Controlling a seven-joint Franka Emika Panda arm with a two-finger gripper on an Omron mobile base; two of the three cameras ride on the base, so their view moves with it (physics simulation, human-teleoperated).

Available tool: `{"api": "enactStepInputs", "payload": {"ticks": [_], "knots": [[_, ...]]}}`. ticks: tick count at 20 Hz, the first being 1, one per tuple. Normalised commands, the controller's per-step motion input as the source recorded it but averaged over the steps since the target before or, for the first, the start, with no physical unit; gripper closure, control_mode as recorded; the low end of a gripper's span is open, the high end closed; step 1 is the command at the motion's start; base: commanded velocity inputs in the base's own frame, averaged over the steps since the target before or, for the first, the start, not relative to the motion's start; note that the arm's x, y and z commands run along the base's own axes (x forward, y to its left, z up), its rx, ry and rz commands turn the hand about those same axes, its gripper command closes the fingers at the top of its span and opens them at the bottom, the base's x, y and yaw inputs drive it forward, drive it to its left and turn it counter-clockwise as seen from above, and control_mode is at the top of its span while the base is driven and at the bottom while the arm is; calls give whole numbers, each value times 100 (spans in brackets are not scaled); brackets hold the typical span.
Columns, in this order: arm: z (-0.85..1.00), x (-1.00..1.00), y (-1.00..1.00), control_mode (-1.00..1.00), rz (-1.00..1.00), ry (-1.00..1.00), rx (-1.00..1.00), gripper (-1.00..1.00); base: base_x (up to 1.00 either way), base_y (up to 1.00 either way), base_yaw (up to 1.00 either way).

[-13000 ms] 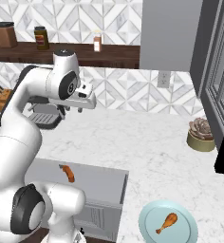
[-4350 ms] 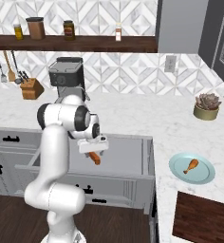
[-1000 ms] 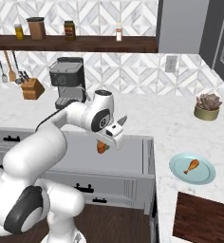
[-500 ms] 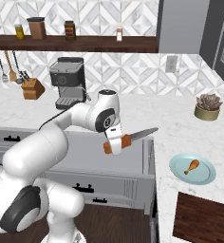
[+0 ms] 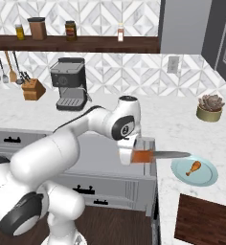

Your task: Pick up the knife from the drawer and place it on the cutting board. Then place the meat from the plate to the cutting board.

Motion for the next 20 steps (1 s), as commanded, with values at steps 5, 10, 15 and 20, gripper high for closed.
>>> {"api": "enactStepInputs", "payload": {"ticks": [5,10,15,20], "knots": [[-11,-40,-67,-100,-48,0,-3,100,0,0,0],[-8,-30,-76,-100,-48,0,-4,100,0,0,0],[-13,1,-79,-100,-22,7,-1,100,0,0,0],[-44,3,-79,-100,-10,15,-6,100,0,0,0]]}}
